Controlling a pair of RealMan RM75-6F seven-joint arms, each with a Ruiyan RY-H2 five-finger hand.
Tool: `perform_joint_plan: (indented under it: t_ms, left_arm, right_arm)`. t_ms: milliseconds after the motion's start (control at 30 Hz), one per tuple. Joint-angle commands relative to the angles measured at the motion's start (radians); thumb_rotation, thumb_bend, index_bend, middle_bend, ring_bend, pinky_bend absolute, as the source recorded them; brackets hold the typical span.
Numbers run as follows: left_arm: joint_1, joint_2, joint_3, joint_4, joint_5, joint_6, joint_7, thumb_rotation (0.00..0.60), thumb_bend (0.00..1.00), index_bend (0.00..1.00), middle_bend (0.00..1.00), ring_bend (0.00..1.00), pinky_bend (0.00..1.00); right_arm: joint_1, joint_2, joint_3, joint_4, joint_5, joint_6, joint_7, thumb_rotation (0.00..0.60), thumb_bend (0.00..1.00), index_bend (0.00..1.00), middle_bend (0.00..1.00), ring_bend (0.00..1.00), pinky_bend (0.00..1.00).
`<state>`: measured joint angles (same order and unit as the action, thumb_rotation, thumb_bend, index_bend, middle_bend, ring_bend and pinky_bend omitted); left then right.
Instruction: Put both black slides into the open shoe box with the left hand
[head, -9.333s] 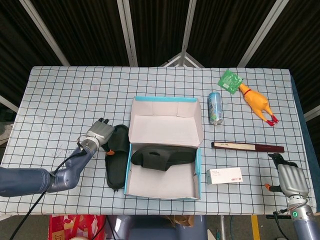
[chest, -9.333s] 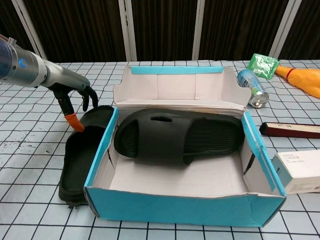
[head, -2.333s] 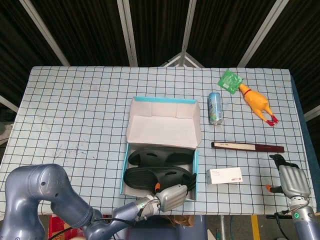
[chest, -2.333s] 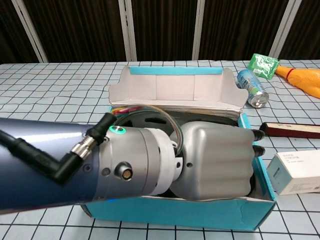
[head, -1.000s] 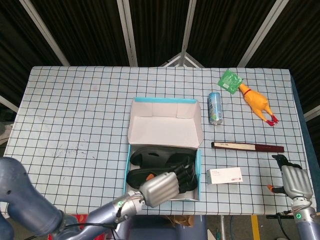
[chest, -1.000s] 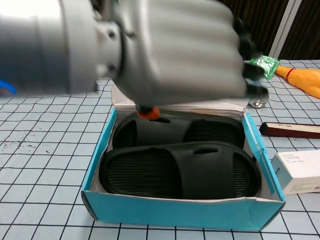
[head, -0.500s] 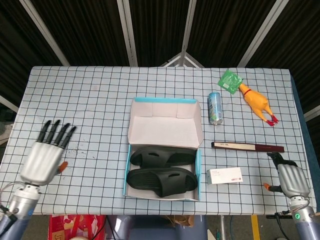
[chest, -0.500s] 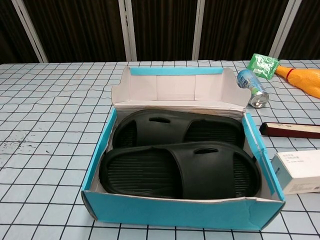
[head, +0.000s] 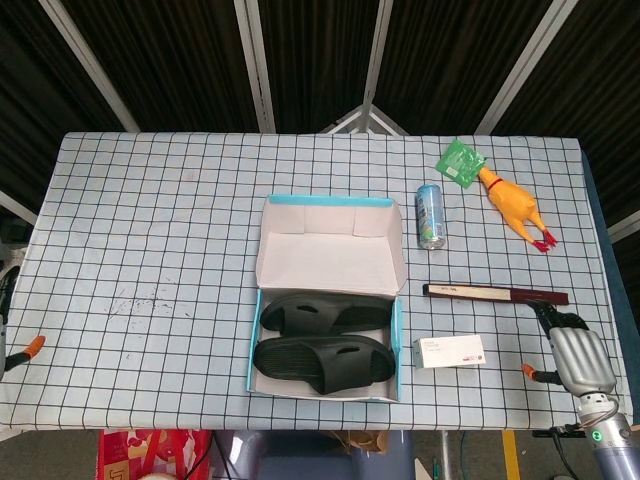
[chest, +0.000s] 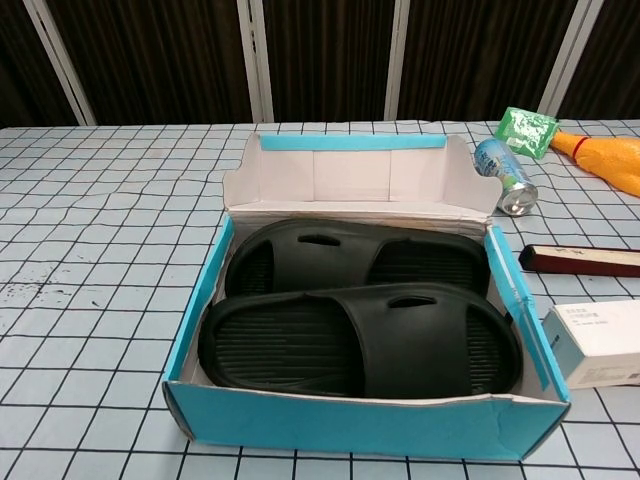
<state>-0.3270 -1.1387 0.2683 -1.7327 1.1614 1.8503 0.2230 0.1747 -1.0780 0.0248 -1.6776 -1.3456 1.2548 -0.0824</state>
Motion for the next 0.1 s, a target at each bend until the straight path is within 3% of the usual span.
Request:
perform_joint_plan:
  t_ms: [33,100]
  left_arm:
    - [0.027,-0.003,-0.043,0.032,-0.002,-0.052,-0.044,0.600,0.14,0.00,0.01,0.00,0.04]
    - [0.034,-0.001,-0.060,0.042,0.005,-0.072,-0.051,0.600,0.14,0.00,0.02,0.00,0.04]
  right_arm:
    - [-0.003,-0.002,0.002,0.005,-0.011,0.012,0.009,0.600,0.18,0.12,0.14,0.23,0.19]
    - [-0.008,-0.005,0.006,0.012,-0.020,0.029,0.015,0.600,0.18,0.12,0.14,0.23,0.19]
